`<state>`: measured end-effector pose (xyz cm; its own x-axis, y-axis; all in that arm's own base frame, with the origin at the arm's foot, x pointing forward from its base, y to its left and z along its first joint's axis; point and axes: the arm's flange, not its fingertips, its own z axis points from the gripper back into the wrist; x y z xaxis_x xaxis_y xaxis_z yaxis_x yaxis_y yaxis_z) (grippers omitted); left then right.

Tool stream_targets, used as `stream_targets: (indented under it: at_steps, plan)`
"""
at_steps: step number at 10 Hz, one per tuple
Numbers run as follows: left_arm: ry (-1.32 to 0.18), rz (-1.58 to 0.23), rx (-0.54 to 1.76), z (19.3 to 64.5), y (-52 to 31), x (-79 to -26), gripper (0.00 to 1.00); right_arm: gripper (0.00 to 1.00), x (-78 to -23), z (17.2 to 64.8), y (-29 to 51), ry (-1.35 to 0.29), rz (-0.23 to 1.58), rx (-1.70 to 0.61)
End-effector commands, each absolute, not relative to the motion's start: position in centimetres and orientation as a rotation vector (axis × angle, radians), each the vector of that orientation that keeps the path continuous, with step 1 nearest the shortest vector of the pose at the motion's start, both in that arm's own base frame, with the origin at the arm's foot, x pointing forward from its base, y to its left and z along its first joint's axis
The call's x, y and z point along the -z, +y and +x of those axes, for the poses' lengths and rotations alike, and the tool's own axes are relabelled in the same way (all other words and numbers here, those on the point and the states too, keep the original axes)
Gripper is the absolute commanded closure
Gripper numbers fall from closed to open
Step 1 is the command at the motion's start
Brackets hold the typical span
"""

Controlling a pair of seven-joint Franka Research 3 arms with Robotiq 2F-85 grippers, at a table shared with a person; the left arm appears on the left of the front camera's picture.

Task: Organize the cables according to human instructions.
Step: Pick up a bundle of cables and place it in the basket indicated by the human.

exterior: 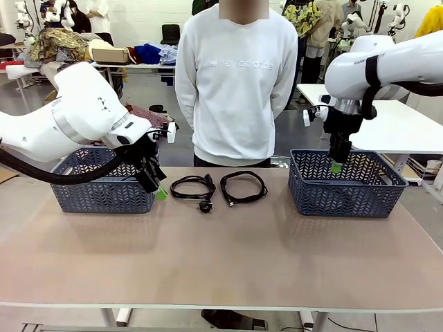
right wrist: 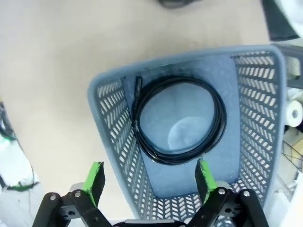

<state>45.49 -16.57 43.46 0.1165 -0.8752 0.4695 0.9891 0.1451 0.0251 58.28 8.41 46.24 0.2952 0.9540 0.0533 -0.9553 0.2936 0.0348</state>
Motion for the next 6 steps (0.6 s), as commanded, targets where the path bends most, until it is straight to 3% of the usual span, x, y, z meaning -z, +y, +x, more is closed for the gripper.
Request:
stream_targets:
  at_steps: [1,6]
  plan:
    - [-0.421,-0.328,1.399,45.6,-16.5,-43.6,0.0,0.0,-47.6,55.9,9.9,-0.068,0.117,-1.143]
    - [-0.421,-0.328,1.399,45.6,-16.5,-43.6,0.0,0.0,-48.0,48.7,12.8,-0.182,0.179,-1.038]
